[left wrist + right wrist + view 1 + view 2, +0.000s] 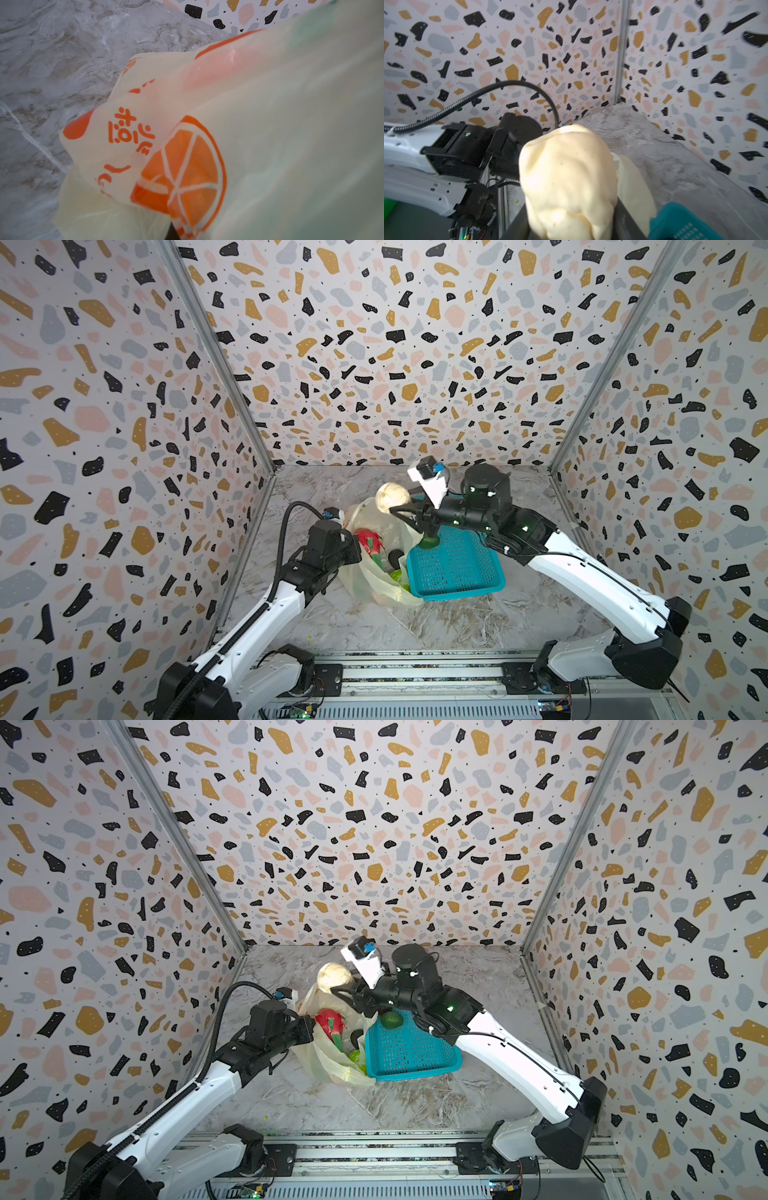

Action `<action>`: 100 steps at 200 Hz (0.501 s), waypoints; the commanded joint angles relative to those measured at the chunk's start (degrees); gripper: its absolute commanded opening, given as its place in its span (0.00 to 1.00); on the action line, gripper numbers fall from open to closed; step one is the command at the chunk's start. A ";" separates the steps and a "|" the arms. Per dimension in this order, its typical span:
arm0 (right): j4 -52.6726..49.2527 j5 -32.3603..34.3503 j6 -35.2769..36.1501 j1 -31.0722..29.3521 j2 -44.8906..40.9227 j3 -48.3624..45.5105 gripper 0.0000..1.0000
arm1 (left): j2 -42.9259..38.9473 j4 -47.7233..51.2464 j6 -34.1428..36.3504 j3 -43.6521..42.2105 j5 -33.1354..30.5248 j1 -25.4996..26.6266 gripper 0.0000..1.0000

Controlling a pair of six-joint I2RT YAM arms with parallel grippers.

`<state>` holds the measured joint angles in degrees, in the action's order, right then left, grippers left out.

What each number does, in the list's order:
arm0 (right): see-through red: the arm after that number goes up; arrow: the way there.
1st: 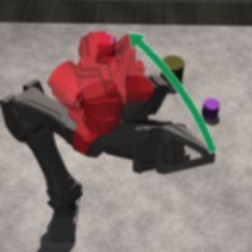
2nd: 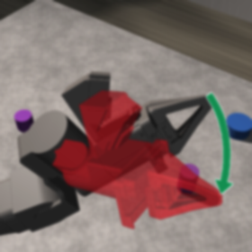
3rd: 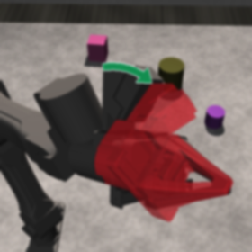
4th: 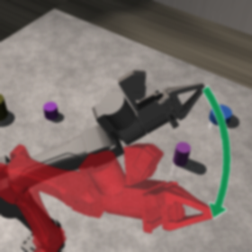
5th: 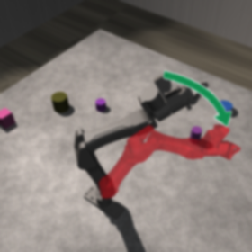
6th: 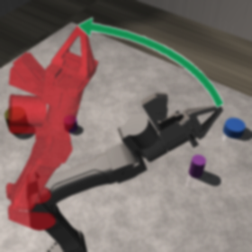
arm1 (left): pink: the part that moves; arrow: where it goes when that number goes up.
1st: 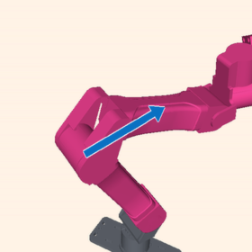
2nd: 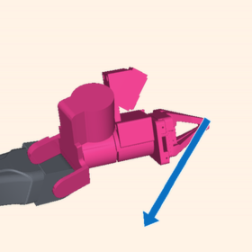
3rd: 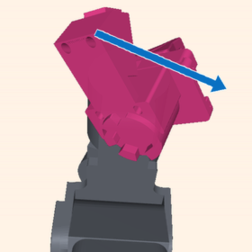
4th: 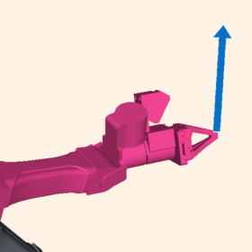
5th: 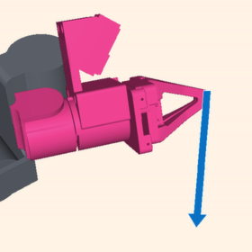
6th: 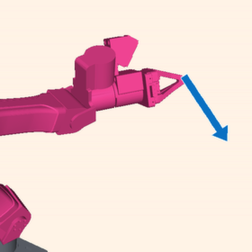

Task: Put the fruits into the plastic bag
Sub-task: 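Lift the cream fruit with the right gripper over into the bag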

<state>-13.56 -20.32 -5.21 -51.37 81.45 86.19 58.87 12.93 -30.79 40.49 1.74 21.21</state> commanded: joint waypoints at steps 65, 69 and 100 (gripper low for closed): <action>-5.87 7.47 -3.28 -3.19 13.80 -3.14 0.45 | -1.48 3.70 1.72 1.98 -3.71 -0.25 0.00; -6.03 8.08 -3.39 -3.06 14.58 -2.70 0.45 | -1.56 3.85 1.92 1.90 -3.88 -0.29 0.00; -8.06 11.64 -3.97 -1.82 21.20 0.96 0.47 | -2.76 4.72 2.76 1.02 -4.86 -0.29 0.00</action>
<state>-19.29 -13.26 -7.75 -54.00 100.07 82.94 57.74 16.95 -29.56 41.01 -1.76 20.91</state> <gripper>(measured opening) 0.472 0.047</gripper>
